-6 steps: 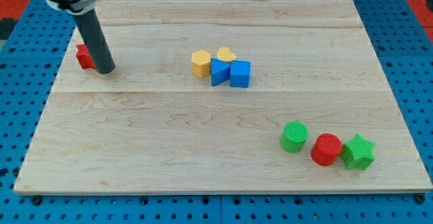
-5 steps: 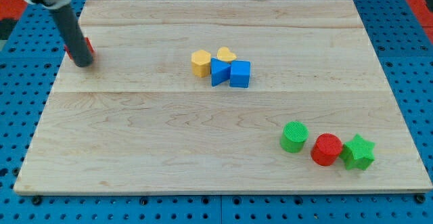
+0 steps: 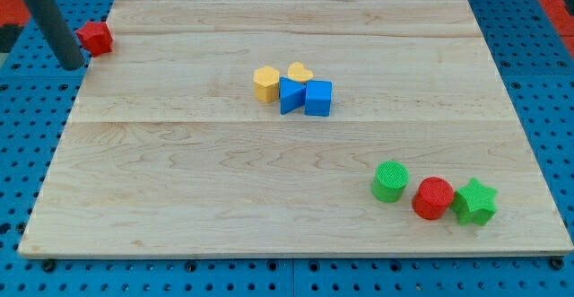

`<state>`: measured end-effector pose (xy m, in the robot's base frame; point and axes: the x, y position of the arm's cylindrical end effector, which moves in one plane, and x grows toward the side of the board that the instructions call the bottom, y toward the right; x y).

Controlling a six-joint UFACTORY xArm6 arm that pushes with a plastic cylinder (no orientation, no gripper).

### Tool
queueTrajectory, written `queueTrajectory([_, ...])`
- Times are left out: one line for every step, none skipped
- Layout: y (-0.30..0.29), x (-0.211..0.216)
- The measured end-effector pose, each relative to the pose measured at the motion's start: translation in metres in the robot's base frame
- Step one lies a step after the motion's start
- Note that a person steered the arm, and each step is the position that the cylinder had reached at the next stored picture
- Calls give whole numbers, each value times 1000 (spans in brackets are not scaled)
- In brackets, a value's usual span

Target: Move the red star to the top left

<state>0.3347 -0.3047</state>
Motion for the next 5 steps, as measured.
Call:
queueTrajectory([0, -27])
queueTrajectory([8, -69])
queueTrajectory([79, -73])
queueTrajectory([121, -73])
queueTrajectory([155, -44])
